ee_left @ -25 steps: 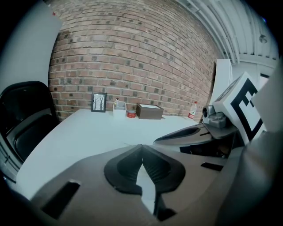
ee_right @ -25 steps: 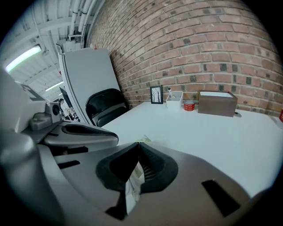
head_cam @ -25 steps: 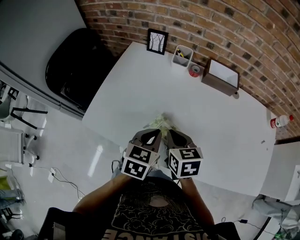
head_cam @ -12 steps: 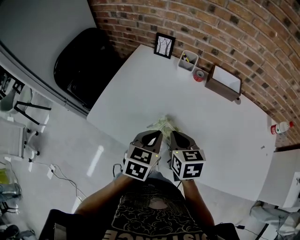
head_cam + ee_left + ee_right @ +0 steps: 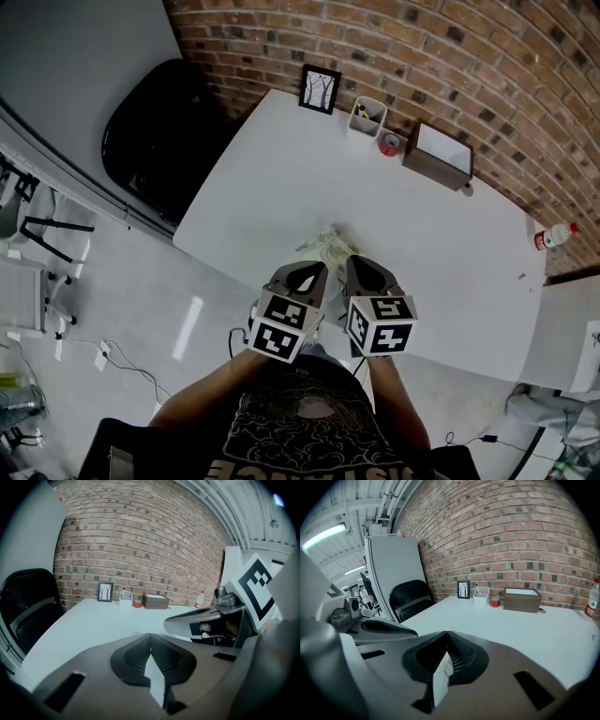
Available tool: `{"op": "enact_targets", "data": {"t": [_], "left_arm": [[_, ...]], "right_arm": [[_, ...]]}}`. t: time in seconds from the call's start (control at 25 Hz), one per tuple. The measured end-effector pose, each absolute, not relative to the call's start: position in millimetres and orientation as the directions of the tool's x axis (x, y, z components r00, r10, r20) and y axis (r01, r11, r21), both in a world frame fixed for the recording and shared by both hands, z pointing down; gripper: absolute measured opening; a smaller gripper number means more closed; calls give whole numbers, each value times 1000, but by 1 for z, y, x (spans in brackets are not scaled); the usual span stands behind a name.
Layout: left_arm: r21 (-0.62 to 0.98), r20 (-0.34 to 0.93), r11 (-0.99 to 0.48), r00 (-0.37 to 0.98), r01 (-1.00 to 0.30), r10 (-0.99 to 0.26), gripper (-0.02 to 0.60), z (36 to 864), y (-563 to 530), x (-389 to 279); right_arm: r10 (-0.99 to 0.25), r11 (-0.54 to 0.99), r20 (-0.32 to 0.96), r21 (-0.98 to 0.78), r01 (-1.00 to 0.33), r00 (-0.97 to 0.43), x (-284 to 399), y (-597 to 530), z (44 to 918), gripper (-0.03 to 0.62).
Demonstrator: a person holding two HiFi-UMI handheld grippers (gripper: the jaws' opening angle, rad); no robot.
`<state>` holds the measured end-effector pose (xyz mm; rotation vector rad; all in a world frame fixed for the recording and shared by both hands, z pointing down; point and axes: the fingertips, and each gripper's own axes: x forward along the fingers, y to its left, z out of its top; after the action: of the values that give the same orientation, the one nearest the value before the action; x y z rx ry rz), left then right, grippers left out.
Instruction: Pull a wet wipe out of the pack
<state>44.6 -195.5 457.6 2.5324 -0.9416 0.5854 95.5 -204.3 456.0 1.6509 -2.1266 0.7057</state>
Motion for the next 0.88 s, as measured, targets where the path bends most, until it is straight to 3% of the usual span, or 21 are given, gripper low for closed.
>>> {"op": "enact_targets", "data": {"t": [0.88], "left_arm": [[187, 431, -755, 743, -629, -512, 12, 431, -165, 37]], "right_arm": [[-859, 158, 474, -117, -980, -195, 78, -166, 413, 17]]}}
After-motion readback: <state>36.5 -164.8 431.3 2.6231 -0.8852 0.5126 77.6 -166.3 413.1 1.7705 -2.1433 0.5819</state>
